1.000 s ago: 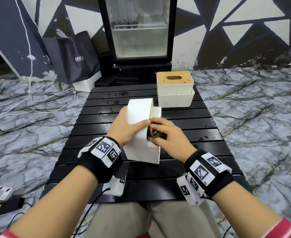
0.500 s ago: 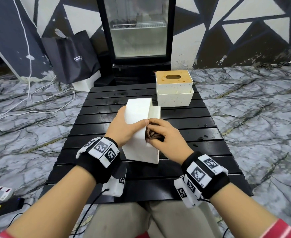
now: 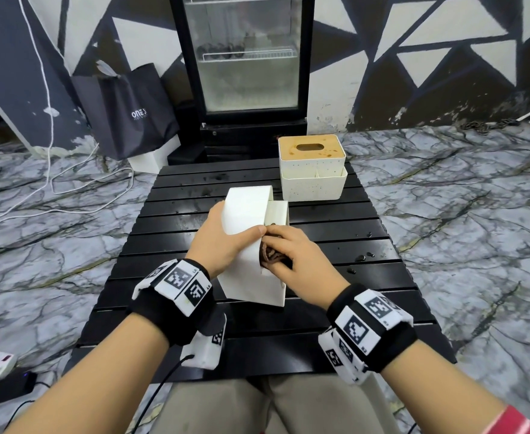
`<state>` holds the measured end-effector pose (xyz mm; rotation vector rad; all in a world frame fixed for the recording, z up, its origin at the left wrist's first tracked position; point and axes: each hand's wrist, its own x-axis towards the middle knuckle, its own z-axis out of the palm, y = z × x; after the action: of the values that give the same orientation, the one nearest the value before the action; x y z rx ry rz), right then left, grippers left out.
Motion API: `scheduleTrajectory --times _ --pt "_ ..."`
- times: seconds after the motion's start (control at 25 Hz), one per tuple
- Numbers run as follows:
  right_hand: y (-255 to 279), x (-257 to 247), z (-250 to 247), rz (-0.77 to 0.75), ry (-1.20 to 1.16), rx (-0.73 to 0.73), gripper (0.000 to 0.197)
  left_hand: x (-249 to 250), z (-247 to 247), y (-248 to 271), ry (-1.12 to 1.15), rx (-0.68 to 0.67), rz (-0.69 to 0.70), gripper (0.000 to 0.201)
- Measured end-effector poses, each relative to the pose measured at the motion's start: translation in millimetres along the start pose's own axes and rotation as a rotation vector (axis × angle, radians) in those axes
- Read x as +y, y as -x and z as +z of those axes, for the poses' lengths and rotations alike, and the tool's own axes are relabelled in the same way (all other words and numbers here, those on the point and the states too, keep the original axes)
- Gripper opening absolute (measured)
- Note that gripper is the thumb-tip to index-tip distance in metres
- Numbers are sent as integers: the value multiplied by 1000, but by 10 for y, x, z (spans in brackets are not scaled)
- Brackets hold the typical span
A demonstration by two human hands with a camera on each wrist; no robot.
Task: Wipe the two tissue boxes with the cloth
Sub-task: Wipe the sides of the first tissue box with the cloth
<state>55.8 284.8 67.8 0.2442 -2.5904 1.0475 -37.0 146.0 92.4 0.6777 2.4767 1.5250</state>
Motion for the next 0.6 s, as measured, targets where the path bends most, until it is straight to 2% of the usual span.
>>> scheduleTrajectory --times 0.12,0.28,0.44,0.6 --pt "46 2 -21 -32 2 -14 37 -12 6 13 -13 26 -37 56" --pt "87 86 -122 -11 8 -20 39 -30 13 -11 -18 24 -54 81" --pt "191 211 -296 33 -37 29 39 -18 2 -6 -34 31 -97 72" --pt "290 431 -440 170 -10 68 36 -1 -7 18 -40 32 -117 76"
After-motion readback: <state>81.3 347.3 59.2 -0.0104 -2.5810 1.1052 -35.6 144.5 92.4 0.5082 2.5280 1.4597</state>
